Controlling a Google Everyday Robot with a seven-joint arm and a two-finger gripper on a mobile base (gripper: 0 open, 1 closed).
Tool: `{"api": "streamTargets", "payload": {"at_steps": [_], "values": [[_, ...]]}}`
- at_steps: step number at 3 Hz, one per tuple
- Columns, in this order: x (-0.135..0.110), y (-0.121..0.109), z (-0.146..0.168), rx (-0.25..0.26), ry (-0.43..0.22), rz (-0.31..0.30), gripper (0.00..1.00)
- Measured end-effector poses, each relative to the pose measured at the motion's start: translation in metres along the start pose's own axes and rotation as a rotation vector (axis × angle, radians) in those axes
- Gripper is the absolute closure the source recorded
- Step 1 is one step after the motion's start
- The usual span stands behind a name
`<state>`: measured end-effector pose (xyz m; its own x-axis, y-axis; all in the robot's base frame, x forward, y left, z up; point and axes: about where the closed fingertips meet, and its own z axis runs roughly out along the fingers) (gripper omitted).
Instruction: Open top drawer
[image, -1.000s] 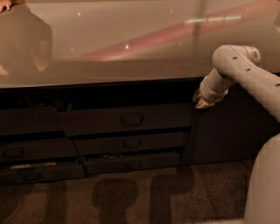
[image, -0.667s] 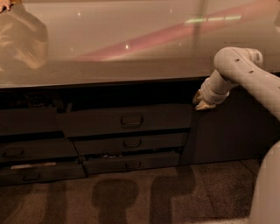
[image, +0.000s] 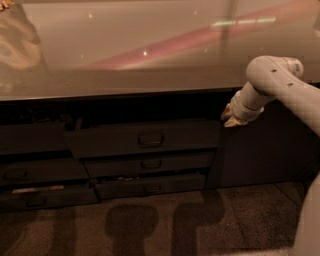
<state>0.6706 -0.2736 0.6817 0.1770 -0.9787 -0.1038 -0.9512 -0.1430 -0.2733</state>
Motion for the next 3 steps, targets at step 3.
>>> {"api": "streamTargets", "payload": {"at_steps": [3], "values": [[0.0001,0.0096,-0.0046,0.002,0.0,-0.004,1.0]]}}
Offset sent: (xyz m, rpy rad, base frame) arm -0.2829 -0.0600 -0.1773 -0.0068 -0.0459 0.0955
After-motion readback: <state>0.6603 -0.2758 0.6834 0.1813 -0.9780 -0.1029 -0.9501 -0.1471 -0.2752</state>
